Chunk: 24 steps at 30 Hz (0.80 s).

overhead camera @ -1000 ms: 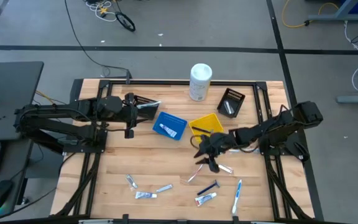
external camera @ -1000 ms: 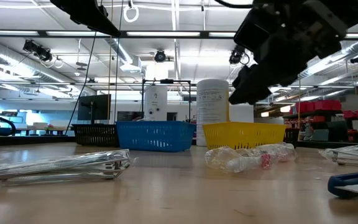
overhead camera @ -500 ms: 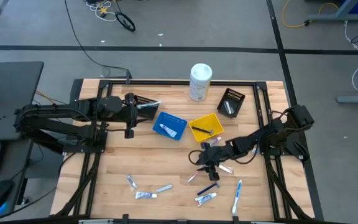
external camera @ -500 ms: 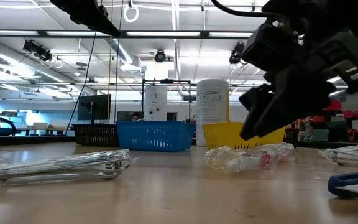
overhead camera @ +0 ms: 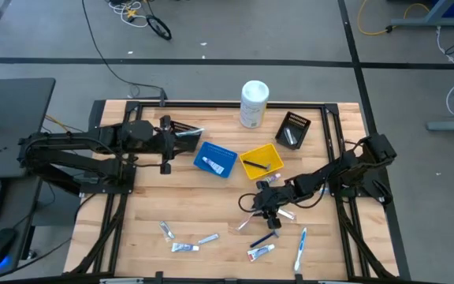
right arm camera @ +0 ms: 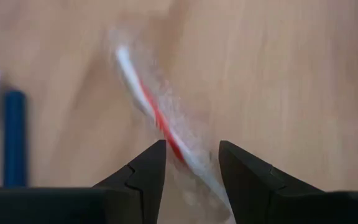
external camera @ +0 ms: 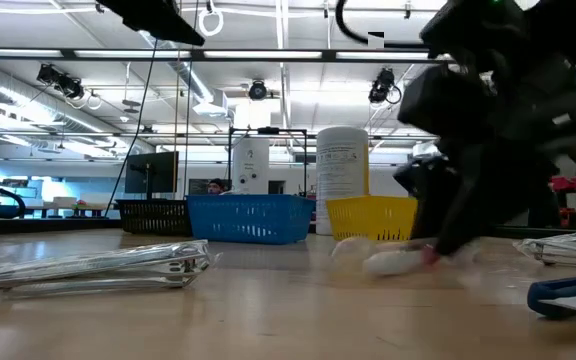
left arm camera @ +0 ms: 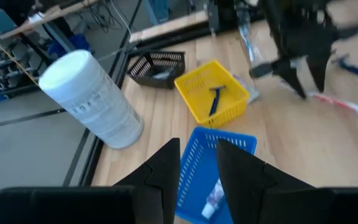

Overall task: Pick & Place Travel size toiletries
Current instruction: Put the orange toothbrush into the left black bin

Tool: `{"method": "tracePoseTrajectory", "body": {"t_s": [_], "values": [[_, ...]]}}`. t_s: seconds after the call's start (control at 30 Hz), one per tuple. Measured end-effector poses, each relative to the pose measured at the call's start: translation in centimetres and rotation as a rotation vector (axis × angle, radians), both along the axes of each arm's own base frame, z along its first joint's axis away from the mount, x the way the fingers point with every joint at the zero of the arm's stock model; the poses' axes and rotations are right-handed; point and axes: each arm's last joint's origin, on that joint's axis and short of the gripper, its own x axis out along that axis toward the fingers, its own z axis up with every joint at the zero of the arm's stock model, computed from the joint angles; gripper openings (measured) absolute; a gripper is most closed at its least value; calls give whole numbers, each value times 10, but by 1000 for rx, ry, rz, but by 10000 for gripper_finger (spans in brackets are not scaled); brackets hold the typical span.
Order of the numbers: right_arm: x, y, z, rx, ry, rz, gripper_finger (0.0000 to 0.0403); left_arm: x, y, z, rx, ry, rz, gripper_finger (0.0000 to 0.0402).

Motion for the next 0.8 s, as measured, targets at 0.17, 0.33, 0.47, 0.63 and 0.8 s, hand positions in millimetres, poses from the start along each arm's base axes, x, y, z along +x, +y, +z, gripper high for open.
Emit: {"method": "tracePoseTrajectory", "body": {"t_s": [0.17, 0.33, 0.47, 0.63, 0.8], "values": [[3, 1, -14, -65, 8, 53, 153, 3, 0, 8, 3, -94, 1, 112], [4, 0, -14, -104, -5, 42, 107, 5, 0, 14, -65, -175, 27, 112], [7, -1, -12, -58, -44, -5, 52, 6, 0, 18, -111, -222, 43, 112], [18, -3, -1, 36, -183, -63, 33, 6, 0, 17, -152, -225, 44, 112], [35, -17, 23, -35, -465, -133, 33, 19, -3, 7, -247, -161, -72, 112]]}}
